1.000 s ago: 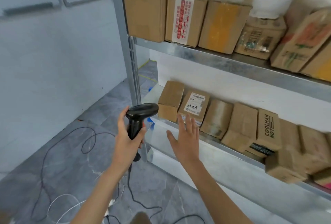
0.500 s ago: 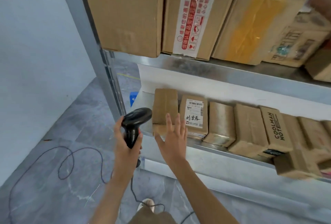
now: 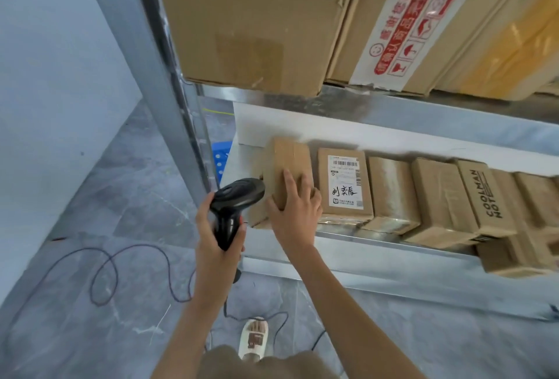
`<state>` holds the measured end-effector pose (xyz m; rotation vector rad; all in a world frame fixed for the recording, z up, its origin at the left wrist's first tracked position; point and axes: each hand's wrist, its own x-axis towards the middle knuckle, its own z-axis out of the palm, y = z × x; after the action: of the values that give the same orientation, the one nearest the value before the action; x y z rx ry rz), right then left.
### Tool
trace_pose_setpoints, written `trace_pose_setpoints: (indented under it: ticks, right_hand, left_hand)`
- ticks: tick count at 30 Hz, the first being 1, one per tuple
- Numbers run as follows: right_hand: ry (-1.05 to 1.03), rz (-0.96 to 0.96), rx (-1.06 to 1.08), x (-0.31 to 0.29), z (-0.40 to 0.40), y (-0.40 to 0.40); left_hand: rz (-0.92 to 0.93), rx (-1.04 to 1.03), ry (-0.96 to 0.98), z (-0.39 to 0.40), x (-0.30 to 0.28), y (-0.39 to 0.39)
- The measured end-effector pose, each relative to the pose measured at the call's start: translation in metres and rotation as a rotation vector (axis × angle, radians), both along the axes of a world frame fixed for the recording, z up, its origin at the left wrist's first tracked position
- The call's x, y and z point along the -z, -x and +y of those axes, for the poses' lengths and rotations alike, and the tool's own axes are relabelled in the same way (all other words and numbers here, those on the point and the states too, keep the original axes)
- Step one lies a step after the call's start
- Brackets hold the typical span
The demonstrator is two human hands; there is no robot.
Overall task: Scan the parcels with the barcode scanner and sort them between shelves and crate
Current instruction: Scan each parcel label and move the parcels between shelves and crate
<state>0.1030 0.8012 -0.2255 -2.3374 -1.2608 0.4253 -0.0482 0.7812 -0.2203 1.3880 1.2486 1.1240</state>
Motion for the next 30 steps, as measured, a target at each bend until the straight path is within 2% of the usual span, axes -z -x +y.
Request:
trace_pose_setpoints:
  ticks: [3, 7, 10, 14, 16, 21, 25, 30]
  right_hand:
    - [-0.149, 0.207, 0.034, 0.006, -0.007, 0.001]
    - [-0.197, 0.247, 0.033, 0.011, -0.004, 0.0]
    - [-0.166, 0.085, 0.016, 0.008, 0.002, -0.005]
    - [0.106, -0.135, -0.061, 0.003, 0.01, -0.009]
    - [0.184, -0.167, -0.107, 0.005, 0.014, -0.006]
    - [0.218, -0.186, -0.138, 0.014, 0.017, 0.005]
    - [0.119, -0.013, -0.073, 0.006, 0.014, -0.004]
    - [-0.214, 0.509, 0.045, 0.007, -0.01, -0.009]
  left_hand:
    - [-0.015, 0.016, -0.003, 0.002, -0.002, 0.002]
    - [-0.026, 0.036, 0.01, 0.005, -0.003, 0.003]
    - [-0.018, 0.047, 0.008, 0.005, -0.003, 0.005]
    - [-0.01, 0.05, 0.009, 0.006, -0.001, 0.007]
    - [-0.01, 0.044, 0.002, 0.007, 0.0, 0.008]
    - [-0.037, 0.035, -0.015, 0.005, -0.002, 0.01]
    - [-0.068, 0.023, -0.019, 0.002, -0.004, 0.011]
    - [-0.106, 0.036, -0.012, 0.002, -0.001, 0.014]
